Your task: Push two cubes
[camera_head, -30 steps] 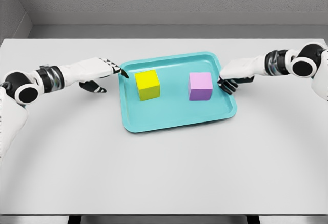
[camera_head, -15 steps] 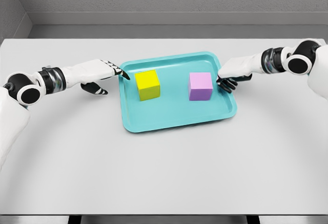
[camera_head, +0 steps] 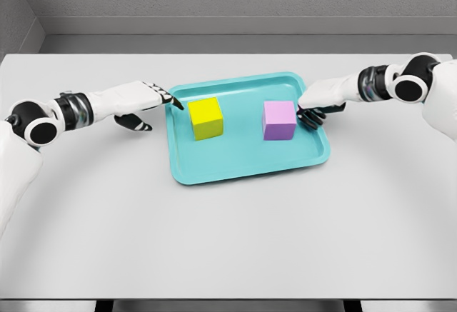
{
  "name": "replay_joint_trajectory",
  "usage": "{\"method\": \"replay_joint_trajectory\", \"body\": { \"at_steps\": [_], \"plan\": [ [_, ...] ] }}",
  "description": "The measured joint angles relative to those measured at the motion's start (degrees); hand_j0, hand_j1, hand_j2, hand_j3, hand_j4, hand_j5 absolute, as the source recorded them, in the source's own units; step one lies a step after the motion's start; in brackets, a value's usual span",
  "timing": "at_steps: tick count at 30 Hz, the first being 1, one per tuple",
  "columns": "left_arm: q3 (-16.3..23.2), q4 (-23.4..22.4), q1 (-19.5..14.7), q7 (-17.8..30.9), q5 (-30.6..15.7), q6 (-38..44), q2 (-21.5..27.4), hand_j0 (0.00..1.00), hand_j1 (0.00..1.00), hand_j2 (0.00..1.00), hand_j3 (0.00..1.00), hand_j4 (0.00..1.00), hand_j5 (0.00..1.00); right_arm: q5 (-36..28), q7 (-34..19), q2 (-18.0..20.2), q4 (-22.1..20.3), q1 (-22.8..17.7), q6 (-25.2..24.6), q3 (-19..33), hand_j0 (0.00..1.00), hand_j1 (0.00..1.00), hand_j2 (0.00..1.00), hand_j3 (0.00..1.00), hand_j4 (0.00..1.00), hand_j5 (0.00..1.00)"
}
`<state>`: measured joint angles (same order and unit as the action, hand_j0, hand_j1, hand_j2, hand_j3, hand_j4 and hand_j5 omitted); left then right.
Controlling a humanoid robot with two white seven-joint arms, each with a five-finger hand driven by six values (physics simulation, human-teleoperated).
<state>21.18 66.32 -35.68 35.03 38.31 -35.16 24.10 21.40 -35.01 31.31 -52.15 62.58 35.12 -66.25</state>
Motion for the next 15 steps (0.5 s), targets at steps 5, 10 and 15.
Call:
{"method": "replay_joint_trajectory", "body": {
  "at_steps": [5, 10, 15],
  "plan": [
    [0.63, 0.23, 0.00, 0.00, 0.11, 0.01, -0.93, 0.81, 0.81, 0.81, 0.81, 0.81, 0.81, 0.02, 0.00, -0.30, 0.07, 0.00, 0.00, -0.23, 0.12, 0.12, 0.12, 0.12, 0.12, 0.12],
    [0.80, 0.28, 0.00, 0.00, 0.18, 0.00, -1.64, 0.81, 0.81, 0.81, 0.81, 0.81, 0.81, 0.02, -0.01, -0.76, 0.05, 0.00, -0.02, -0.25, 0.12, 0.12, 0.12, 0.12, 0.12, 0.12],
    [0.82, 0.29, 0.00, 0.00, 0.13, 0.00, -1.68, 0.81, 0.81, 0.81, 0.81, 0.81, 0.81, 0.05, -0.01, -1.30, 0.01, 0.35, 0.00, -0.28, 0.12, 0.12, 0.12, 0.12, 0.12, 0.12]
  ]
}}
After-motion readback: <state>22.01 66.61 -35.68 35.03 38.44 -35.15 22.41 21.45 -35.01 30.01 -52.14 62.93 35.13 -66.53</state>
